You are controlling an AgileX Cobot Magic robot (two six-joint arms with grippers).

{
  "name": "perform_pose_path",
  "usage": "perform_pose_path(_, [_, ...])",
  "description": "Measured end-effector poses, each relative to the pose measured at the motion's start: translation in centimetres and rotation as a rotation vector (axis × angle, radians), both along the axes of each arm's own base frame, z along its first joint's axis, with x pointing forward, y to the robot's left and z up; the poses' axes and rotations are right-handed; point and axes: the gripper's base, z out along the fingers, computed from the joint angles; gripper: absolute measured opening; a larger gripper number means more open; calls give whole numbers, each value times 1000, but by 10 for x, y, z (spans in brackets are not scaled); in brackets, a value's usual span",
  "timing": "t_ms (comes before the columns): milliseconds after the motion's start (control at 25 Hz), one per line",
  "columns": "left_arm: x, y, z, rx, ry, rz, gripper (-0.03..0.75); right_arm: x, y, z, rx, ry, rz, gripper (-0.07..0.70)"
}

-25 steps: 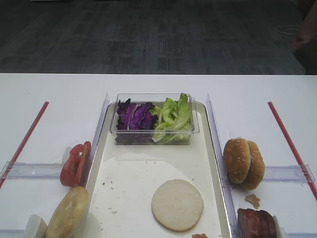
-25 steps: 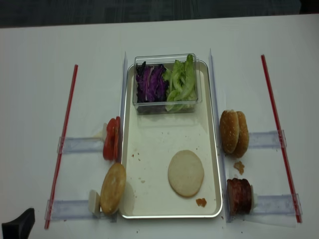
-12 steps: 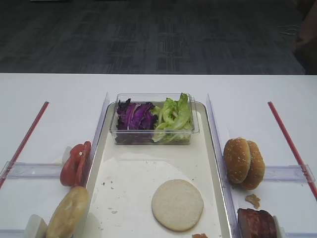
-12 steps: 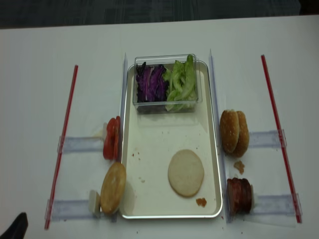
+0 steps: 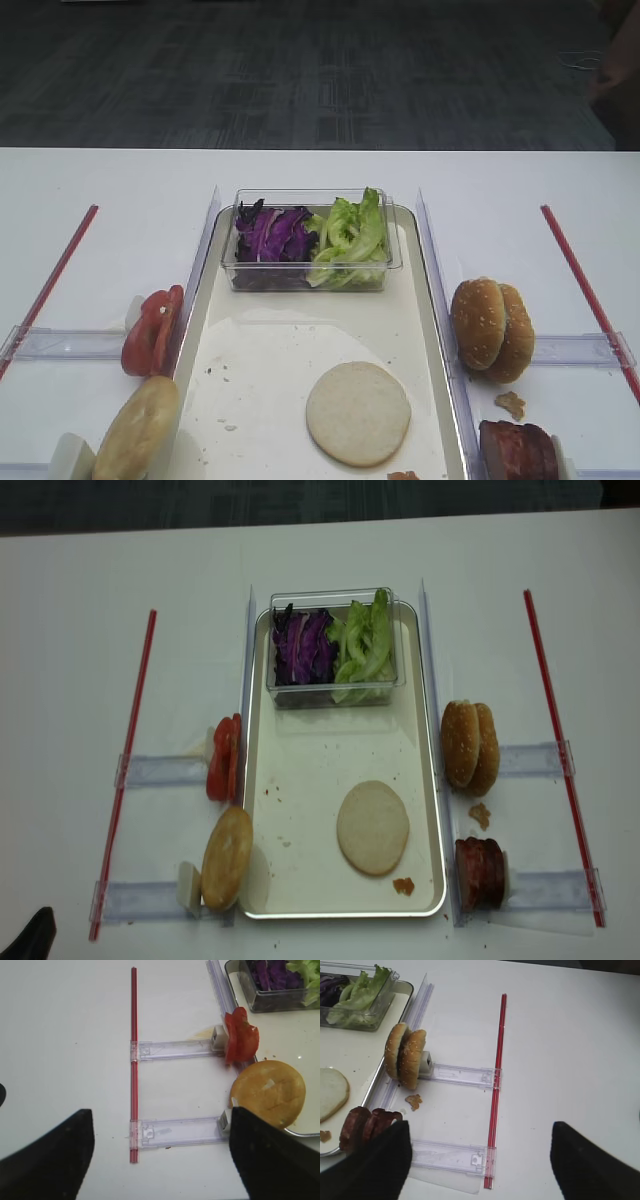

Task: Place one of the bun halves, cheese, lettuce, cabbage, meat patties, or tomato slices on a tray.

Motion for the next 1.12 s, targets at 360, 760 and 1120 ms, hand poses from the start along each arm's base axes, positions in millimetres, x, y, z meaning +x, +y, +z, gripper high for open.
perform_pose_path(360, [0, 0, 0, 0, 0, 0, 522, 0, 0, 0, 0, 0, 0, 578])
perform_pose_path(760, [0, 0, 0, 0, 0, 0, 522, 0, 0, 0, -2, 0, 1, 578])
perform_pose_path(1120, [0, 0, 0, 0, 0, 0, 522, 0, 0, 0, -2, 0, 1, 578])
